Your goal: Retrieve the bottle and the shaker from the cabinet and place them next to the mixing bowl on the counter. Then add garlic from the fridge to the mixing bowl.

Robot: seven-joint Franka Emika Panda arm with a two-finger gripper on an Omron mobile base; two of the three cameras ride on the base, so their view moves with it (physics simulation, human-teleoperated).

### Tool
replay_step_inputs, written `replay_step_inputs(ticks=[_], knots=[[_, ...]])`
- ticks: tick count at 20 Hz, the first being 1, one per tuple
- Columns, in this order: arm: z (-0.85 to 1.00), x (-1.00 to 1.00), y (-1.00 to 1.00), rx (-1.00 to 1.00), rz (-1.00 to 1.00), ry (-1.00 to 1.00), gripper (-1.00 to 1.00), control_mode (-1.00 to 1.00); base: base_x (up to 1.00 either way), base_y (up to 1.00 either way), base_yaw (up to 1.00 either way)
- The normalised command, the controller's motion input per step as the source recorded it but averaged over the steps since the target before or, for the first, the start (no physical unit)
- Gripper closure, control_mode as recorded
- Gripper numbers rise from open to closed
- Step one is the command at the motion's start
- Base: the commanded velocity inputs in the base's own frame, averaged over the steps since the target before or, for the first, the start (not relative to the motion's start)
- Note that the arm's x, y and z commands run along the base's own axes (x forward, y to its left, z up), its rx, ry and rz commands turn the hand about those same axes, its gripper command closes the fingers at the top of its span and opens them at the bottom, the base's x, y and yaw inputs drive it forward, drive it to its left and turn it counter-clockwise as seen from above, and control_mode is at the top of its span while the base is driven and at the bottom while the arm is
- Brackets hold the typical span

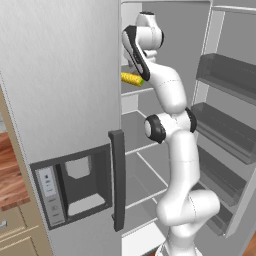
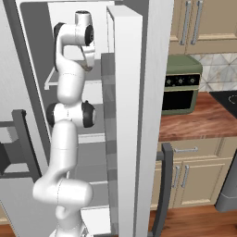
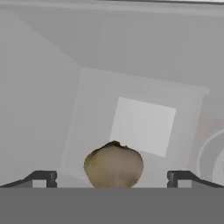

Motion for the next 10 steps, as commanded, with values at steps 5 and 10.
replay_step_inputs(ticks=[5, 10], knots=[[0.00, 0.01, -0.12, -0.02, 0.00, 0.25, -1.00, -1.00, 0.00, 0.00, 0.00], [0.00, 0.03, 0.00, -0.03, 0.00, 0.21, -1.00, -1.00, 0.00, 0.00, 0.00]])
